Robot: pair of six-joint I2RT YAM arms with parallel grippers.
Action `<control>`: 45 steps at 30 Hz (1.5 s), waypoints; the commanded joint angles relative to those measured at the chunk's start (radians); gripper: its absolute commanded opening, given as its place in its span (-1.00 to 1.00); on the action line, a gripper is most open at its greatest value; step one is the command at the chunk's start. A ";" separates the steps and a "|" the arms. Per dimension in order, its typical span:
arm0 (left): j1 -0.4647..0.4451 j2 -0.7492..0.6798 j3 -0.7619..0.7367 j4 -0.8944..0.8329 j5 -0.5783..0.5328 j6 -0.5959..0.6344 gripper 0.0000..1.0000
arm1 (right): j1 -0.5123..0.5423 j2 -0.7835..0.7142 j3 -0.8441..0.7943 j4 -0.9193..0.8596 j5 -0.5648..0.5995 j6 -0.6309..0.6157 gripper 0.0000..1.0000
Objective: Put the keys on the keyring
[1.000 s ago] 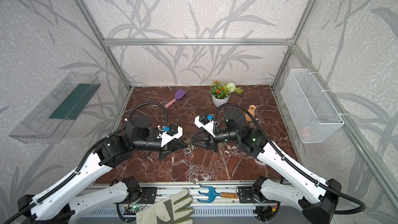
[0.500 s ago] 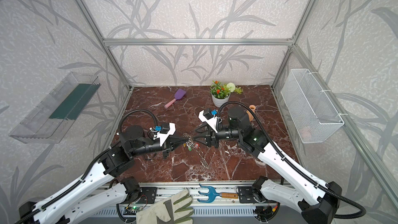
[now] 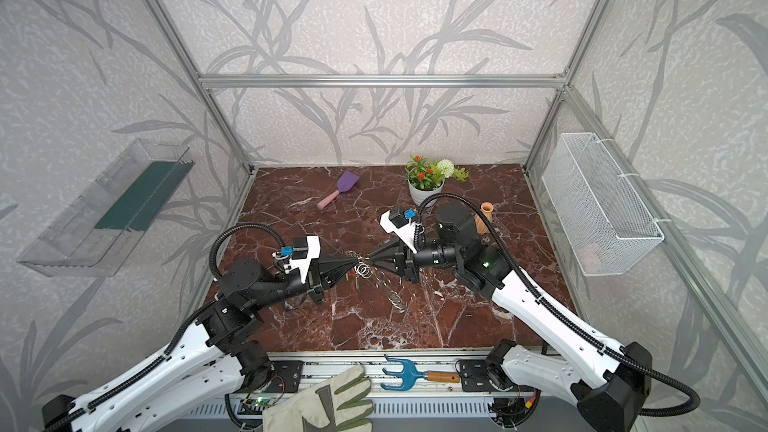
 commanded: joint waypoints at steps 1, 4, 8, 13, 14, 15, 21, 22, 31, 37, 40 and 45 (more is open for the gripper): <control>-0.003 -0.023 -0.012 0.145 -0.025 -0.030 -1.00 | -0.003 0.013 0.020 0.032 -0.019 0.011 -0.86; -0.003 -0.032 -0.037 0.202 -0.053 -0.044 -1.00 | -0.004 0.022 0.023 0.036 -0.028 0.016 -1.00; -0.002 -0.033 -0.060 0.284 -0.093 -0.072 -1.00 | -0.004 0.023 0.019 0.032 -0.029 0.017 -1.00; -0.003 -0.015 -0.084 0.386 -0.136 -0.118 -1.00 | -0.003 0.027 0.010 0.035 -0.022 0.020 -1.00; -0.003 -0.010 -0.090 0.410 -0.142 -0.129 -1.00 | -0.004 0.028 0.005 0.038 -0.020 0.023 -1.00; -0.003 -0.004 -0.097 0.436 -0.152 -0.140 -1.00 | -0.003 0.029 0.000 0.047 -0.020 0.026 -1.00; -0.003 0.032 -0.120 0.540 -0.169 -0.189 -1.00 | -0.004 0.036 -0.012 0.071 -0.003 0.041 -0.83; -0.004 0.037 -0.119 0.547 -0.169 -0.193 -1.00 | -0.003 0.039 -0.013 0.069 0.000 0.038 -0.80; -0.003 0.065 -0.114 0.585 -0.150 -0.209 -1.00 | -0.004 0.070 -0.026 0.118 0.000 0.064 -0.69; -0.005 0.055 -0.116 0.546 -0.154 -0.191 -1.00 | -0.026 0.030 -0.014 0.090 0.046 0.059 -0.54; -0.003 0.042 -0.125 0.528 -0.159 -0.191 -1.00 | -0.068 -0.013 -0.007 0.070 0.096 0.073 -0.45; -0.004 0.051 -0.123 0.517 -0.129 -0.217 -1.00 | -0.107 -0.068 -0.009 0.123 0.091 0.116 -0.26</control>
